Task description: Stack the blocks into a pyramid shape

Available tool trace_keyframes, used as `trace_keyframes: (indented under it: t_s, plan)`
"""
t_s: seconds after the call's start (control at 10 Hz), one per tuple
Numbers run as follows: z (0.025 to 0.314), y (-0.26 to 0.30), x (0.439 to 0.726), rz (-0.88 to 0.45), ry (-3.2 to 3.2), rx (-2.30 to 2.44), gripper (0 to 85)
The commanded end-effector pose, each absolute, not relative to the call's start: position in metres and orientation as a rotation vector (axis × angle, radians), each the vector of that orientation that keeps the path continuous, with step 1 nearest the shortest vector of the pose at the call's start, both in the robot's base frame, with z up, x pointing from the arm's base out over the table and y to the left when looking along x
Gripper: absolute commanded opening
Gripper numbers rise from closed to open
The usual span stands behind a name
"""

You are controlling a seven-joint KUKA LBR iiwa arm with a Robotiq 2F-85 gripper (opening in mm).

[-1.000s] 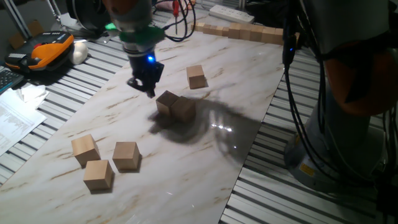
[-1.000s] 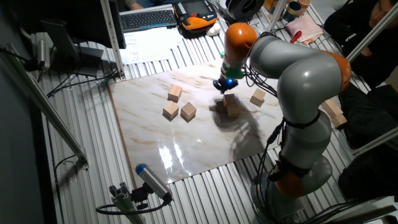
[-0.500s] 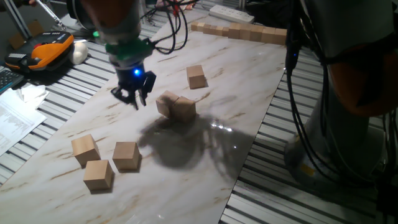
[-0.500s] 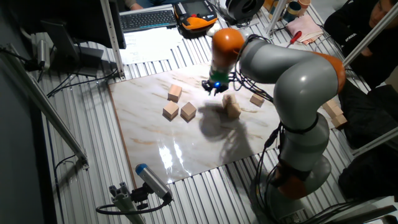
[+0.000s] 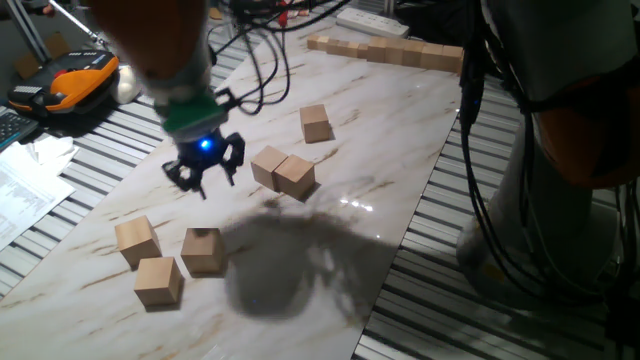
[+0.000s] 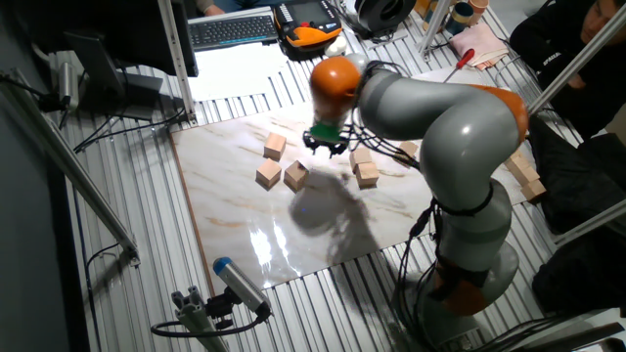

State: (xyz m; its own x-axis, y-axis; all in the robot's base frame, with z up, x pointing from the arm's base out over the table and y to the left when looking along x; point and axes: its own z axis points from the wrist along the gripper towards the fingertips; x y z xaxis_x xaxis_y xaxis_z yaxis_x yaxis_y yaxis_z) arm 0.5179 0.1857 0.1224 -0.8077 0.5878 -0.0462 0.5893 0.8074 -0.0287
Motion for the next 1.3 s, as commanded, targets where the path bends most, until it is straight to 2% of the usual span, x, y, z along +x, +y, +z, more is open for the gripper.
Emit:
trace_keyframes:
  t_s: [0.0,0.5,1.2]
  plan:
    - [0.12,0.237,0.516,-0.067,2.896,1.122,68.0]
    - [0.108,0.252,0.504,-0.086,2.798,1.332,68.0]
    - [0.089,0.249,0.514,-0.14,2.661,1.557,68.0]
